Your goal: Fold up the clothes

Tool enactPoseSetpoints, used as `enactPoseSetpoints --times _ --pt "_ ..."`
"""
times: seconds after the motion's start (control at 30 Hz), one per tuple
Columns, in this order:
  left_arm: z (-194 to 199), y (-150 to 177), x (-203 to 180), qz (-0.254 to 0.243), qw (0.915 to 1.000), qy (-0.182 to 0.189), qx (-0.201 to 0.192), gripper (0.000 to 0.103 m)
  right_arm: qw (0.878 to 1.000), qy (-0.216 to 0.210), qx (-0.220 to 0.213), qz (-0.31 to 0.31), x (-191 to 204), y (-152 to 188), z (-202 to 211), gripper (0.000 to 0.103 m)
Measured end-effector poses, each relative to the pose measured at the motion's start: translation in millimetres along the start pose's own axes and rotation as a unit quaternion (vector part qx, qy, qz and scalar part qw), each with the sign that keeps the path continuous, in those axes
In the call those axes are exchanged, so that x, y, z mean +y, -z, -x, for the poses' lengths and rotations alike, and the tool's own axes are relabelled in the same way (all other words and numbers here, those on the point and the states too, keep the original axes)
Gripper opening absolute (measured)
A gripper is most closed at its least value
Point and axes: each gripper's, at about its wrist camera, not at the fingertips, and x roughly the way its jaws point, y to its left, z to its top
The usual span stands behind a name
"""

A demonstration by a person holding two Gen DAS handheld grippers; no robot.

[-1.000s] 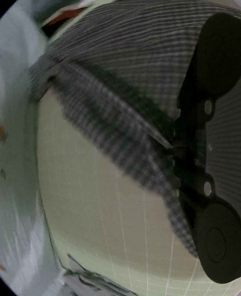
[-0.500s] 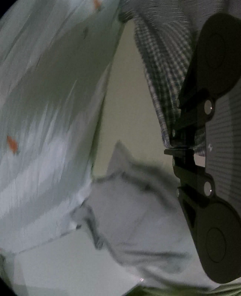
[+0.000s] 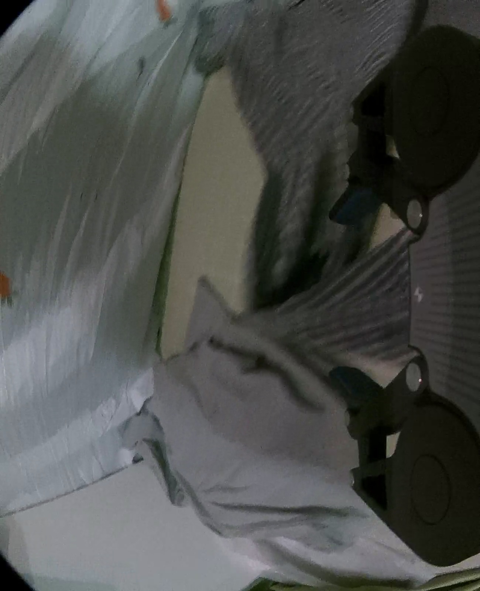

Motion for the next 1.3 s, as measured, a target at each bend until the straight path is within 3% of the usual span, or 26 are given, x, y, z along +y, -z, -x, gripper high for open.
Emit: enactPoseSetpoints --times 0.2,0.3,0.5,0.7,0.83,0.97,1.03,1.13,1.23,1.3 --pt "50.7 55.9 -66.6 -0.004 0.9997 0.026 0.000 0.088 0.996 -0.071 0.050 0.011 -31.0 -5.1 -23.8 0.102" --pt "78.7 82.7 -98.6 0.010 0.9994 0.032 0.003 0.090 0.991 -0.100 0.078 0.042 -37.8 -11.7 -40.4 0.092" --pt "118.4 129.2 -165.9 0.033 0.9988 0.028 0.025 0.090 0.970 -0.176 0.086 0.143 -35.4 -21.6 -62.9 0.076" --pt "139.9 159.9 -218.1 0.011 0.9980 0.018 0.059 0.090 0.956 -0.184 0.065 0.221 -23.2 -20.7 -72.2 0.051" --pt "136.8 172.8 -238.9 -0.011 0.9964 0.007 0.084 0.090 0.944 -0.195 0.040 0.262 -21.9 -22.7 -73.6 0.004" --pt "125.7 180.4 -245.2 -0.010 0.9953 0.005 0.096 0.090 0.945 -0.231 0.028 0.231 -36.2 -35.5 -70.1 0.001" --pt "115.3 183.5 -245.8 -0.012 0.9943 -0.006 0.106 0.090 0.946 -0.232 -0.003 0.225 -39.5 -47.1 -59.3 0.000" --pt "102.2 187.5 -241.5 -0.011 0.9930 -0.016 0.116 0.090 0.950 -0.196 -0.093 0.225 -50.3 -69.7 -32.7 0.000" --pt "90.4 192.9 -236.2 -0.009 0.9912 -0.028 0.129 0.090 0.952 -0.134 -0.141 0.238 -53.0 -84.0 -31.0 0.001" --pt "86.5 195.8 -230.1 0.000 0.9910 -0.028 0.131 0.091 0.961 -0.123 -0.113 0.220 -61.6 -84.9 -46.3 0.006"
